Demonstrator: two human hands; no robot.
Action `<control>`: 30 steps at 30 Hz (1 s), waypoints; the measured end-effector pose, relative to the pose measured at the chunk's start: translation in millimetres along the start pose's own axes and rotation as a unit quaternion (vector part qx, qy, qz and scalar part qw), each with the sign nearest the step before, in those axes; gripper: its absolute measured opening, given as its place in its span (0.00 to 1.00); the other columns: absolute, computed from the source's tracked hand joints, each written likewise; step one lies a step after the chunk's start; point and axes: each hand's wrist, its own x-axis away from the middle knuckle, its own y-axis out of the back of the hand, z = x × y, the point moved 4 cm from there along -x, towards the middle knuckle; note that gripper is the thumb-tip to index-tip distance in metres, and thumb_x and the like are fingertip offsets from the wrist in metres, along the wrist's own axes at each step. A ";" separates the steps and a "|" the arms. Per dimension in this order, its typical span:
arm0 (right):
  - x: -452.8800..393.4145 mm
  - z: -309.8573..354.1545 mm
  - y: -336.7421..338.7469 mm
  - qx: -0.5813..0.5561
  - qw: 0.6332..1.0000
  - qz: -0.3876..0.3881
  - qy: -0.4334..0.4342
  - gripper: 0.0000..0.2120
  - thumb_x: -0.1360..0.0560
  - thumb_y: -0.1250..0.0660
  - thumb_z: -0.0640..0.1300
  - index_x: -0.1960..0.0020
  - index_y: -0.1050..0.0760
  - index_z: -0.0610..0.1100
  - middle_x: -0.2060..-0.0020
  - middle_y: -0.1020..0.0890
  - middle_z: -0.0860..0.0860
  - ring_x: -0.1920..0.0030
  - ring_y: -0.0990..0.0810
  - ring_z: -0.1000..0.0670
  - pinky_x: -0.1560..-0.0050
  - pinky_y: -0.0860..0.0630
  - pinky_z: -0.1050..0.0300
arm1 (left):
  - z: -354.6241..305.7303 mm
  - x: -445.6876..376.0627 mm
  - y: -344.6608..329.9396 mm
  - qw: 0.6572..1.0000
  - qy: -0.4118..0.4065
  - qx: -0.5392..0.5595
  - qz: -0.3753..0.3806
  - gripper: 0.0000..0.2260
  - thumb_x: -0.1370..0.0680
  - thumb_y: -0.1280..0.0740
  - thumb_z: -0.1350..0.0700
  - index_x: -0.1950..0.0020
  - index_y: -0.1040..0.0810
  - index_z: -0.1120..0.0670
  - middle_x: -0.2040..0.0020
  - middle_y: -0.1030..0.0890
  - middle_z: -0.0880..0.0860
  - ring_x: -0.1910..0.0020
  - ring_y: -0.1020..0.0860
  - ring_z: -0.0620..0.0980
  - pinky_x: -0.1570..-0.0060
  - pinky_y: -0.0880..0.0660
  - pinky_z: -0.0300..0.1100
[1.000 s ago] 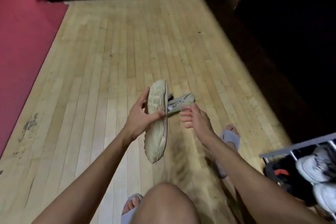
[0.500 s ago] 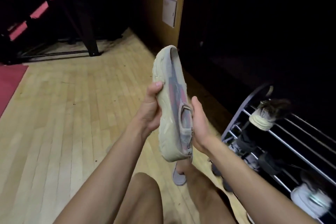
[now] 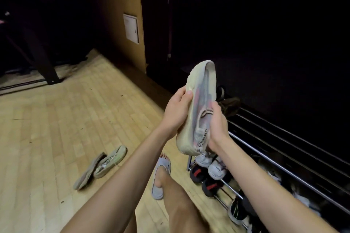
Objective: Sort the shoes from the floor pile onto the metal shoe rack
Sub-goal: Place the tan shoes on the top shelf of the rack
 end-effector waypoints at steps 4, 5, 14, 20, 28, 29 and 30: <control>-22.2 20.2 41.9 0.027 0.996 -0.070 0.037 0.14 0.21 0.41 0.48 0.61 0.25 0.44 0.67 0.19 0.50 0.66 0.20 0.51 0.69 0.25 0.63 | 20.8 -5.5 -40.1 0.998 -0.005 0.036 0.048 0.14 0.19 0.44 0.46 0.35 0.25 0.41 0.40 0.19 0.44 0.39 0.21 0.46 0.35 0.28 0.54; -27.6 23.3 50.8 0.029 0.995 -0.083 0.042 0.13 0.21 0.42 0.46 0.61 0.26 0.43 0.67 0.20 0.49 0.68 0.21 0.52 0.72 0.27 0.65 | 29.1 -8.4 -50.5 0.998 -0.004 0.038 0.052 0.14 0.18 0.45 0.47 0.35 0.26 0.41 0.40 0.19 0.43 0.39 0.22 0.45 0.34 0.29 0.54; -78.3 13.9 127.1 0.069 0.973 -0.215 0.039 0.28 0.28 0.37 0.62 0.40 0.23 0.42 0.45 0.17 0.44 0.45 0.19 0.43 0.40 0.24 0.46 | 85.5 -53.5 -140.2 0.993 0.073 -0.003 0.094 0.29 0.24 0.47 0.33 0.30 0.30 0.48 0.33 0.24 0.48 0.32 0.27 0.46 0.29 0.35 0.54; -133.2 -8.2 172.4 0.035 0.970 -0.240 -0.028 0.16 0.22 0.36 0.55 0.47 0.21 0.43 0.49 0.16 0.43 0.49 0.17 0.43 0.47 0.21 0.50 | 102.1 -69.2 -172.8 0.990 0.095 -0.001 0.103 0.27 0.27 0.47 0.35 0.44 0.20 0.51 0.43 0.18 0.51 0.40 0.22 0.50 0.33 0.32 0.55; -203.2 -60.7 210.0 0.046 0.959 -0.277 -0.034 0.18 0.25 0.32 0.55 0.42 0.23 0.43 0.47 0.17 0.45 0.49 0.17 0.44 0.48 0.19 0.49 | 146.4 -71.3 -179.2 0.983 0.153 0.013 0.104 0.23 0.19 0.52 0.39 0.36 0.24 0.45 0.37 0.21 0.44 0.35 0.26 0.43 0.28 0.37 0.49; -226.0 -77.8 222.7 0.059 0.960 -0.272 -0.031 0.18 0.25 0.32 0.55 0.42 0.23 0.44 0.45 0.17 0.45 0.47 0.17 0.44 0.47 0.19 0.47 | 146.7 -74.2 -179.7 0.983 0.150 0.017 0.105 0.24 0.19 0.52 0.40 0.34 0.24 0.47 0.36 0.22 0.45 0.35 0.26 0.43 0.28 0.36 0.49; -229.8 -78.1 221.8 0.073 0.961 -0.266 -0.034 0.18 0.24 0.34 0.54 0.41 0.24 0.43 0.45 0.18 0.45 0.47 0.17 0.45 0.46 0.20 0.47 | 145.7 -78.0 -181.1 0.983 0.144 0.017 0.108 0.25 0.18 0.52 0.40 0.33 0.24 0.50 0.36 0.22 0.47 0.35 0.26 0.44 0.28 0.36 0.48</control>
